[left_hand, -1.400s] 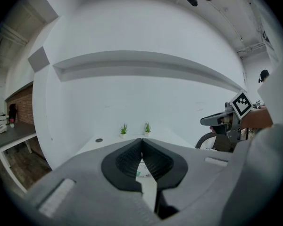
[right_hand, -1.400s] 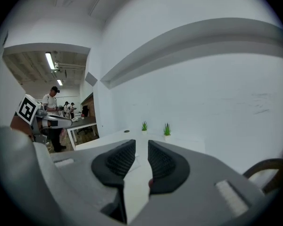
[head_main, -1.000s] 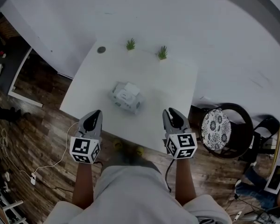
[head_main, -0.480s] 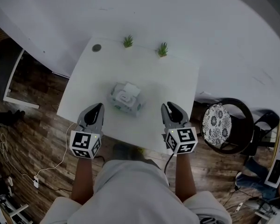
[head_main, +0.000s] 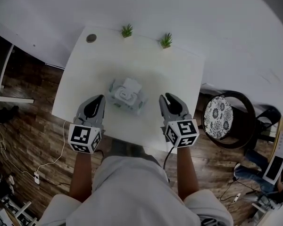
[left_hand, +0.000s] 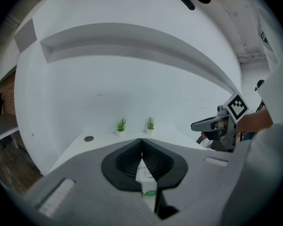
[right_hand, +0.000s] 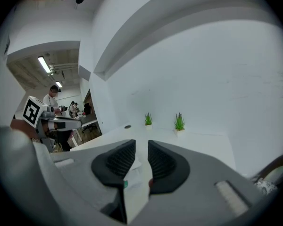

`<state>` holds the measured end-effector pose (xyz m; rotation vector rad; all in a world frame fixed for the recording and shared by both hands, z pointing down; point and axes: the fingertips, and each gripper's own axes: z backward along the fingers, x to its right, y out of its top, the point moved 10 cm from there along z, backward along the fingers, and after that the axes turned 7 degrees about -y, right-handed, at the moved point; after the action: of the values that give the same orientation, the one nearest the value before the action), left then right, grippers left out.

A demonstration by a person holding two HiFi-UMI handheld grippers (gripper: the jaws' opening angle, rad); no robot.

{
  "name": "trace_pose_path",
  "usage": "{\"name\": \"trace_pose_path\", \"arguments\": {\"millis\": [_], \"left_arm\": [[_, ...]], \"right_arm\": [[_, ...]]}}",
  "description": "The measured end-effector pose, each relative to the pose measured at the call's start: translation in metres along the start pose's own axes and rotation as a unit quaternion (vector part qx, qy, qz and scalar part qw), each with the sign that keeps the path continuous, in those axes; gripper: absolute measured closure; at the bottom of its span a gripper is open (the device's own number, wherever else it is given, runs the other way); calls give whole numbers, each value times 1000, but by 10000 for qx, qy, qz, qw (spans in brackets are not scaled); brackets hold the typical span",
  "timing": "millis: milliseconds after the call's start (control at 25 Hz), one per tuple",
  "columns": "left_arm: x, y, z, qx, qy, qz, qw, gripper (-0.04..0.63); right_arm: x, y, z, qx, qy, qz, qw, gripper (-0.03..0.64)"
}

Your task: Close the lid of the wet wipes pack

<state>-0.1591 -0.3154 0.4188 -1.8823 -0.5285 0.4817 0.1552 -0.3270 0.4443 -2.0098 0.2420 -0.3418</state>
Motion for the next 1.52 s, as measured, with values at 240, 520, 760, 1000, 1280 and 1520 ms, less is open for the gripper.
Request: {"name": "trace_pose_path", "arguments": {"millis": [240,520,760,1000,1280,1520], "left_arm": [[-13,-12,-19,-166,-146,88,9997,587],[-27,-26,-37,-367,-259,196,9988,586],[-37,-38,-52,-552,-302,238,9977,586],[-41,-53,-63,-722,-376,335,9961,588],[-39,-68,-73,-876,-485,368,9943,586],[-38,-73,-73,-943,-521,358,9935,586]], "right_arm": [[-3,-10,-24,-219,49,37,9997,531],[-5,-23,-47,-488,94,-33,9988,531],[-4,-31,-67,-594,119,-45,9982,530],[-4,-41,-84,-780,235,-34,9967,531],[-4,-50,-105,-917,453,-60,9947,530],[-4,-51,-126,-1041,783,-80,9914,531]]}}
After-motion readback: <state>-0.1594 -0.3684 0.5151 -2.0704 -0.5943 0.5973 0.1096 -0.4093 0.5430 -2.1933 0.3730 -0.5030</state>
